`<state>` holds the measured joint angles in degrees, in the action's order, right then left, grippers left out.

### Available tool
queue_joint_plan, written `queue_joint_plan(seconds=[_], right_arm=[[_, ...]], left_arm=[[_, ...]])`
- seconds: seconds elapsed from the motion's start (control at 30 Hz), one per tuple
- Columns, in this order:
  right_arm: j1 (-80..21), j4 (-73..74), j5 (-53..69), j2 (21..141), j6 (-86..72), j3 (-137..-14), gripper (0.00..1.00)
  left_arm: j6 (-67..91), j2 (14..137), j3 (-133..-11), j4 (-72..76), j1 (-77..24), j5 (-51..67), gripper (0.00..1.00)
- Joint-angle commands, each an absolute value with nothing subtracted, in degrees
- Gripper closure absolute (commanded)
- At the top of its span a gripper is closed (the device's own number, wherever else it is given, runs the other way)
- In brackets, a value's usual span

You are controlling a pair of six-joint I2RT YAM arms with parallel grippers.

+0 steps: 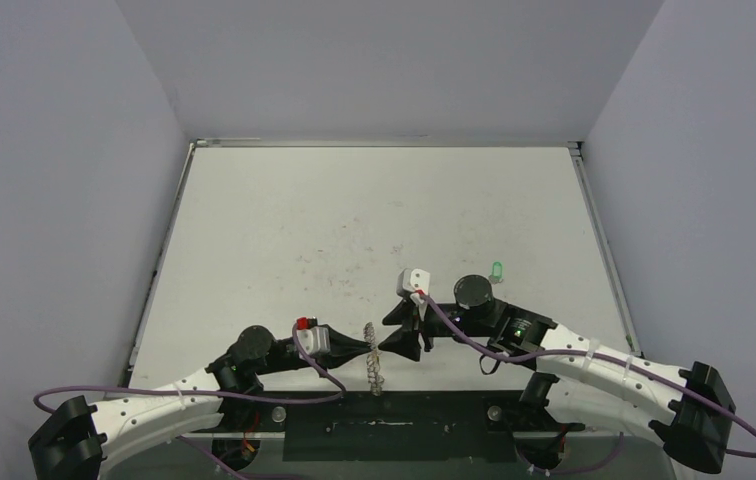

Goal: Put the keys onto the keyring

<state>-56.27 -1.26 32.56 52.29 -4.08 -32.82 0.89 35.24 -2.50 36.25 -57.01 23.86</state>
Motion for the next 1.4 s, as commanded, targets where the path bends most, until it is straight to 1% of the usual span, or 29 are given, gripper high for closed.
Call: queue_joint_plan(seconds=[0.0, 0.43, 0.67, 0.8, 1.13, 1.37], right_arm=[[-57.7, -6.0, 33.3, 54.7, -2.3, -32.1, 0.51], [-59.2, -15.2, 34.7, 53.3, 4.5, -25.8, 0.55], [-59.3, -17.0, 34.8, 54.1, 4.0, -26.0, 0.59], [-59.7, -18.0, 35.1, 54.9, 3.8, -26.3, 0.65], [-60.0, -18.6, 35.4, 56.4, 4.0, -26.6, 0.74], [-60.5, -19.2, 35.5, 56.7, 4.2, -26.8, 0.75]], left_arm=[[1.1, 34.1, -4.7, 41.0, -57.3, 24.4, 1.00], [1.2, 33.0, -5.0, 39.5, -57.3, 24.4, 1.00], [1.2, 33.2, -5.1, 39.3, -57.3, 24.6, 1.00], [1.2, 33.3, -5.2, 39.3, -57.3, 24.7, 1.00], [1.3, 33.3, -5.4, 39.3, -57.3, 24.7, 1.00], [1.1, 33.4, -5.3, 39.2, -57.4, 24.7, 1.00]])
